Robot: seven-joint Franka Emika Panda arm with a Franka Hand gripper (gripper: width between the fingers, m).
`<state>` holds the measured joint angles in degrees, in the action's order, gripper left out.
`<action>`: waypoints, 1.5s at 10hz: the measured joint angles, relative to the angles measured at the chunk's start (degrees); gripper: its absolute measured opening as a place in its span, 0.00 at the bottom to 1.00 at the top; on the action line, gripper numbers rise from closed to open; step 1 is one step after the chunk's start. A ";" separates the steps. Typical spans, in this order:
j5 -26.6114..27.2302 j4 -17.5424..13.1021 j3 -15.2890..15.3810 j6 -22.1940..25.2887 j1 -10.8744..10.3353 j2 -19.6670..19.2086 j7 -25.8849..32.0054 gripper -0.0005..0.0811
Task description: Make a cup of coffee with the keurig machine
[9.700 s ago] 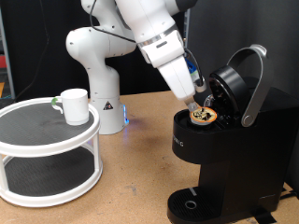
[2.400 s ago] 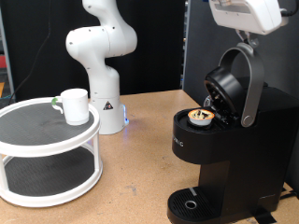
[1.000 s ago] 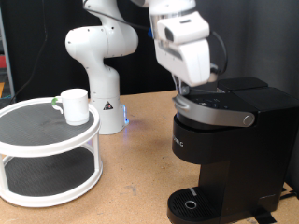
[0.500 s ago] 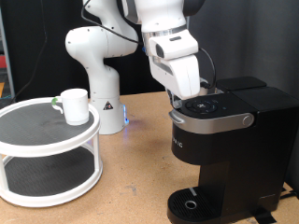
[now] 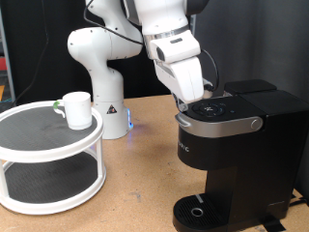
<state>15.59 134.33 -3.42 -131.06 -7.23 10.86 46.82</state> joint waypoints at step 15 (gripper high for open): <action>12.26 -5.29 -2.07 8.31 -0.06 3.65 2.96 0.02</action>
<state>27.85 129.04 -5.50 -122.75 -7.29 14.50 49.77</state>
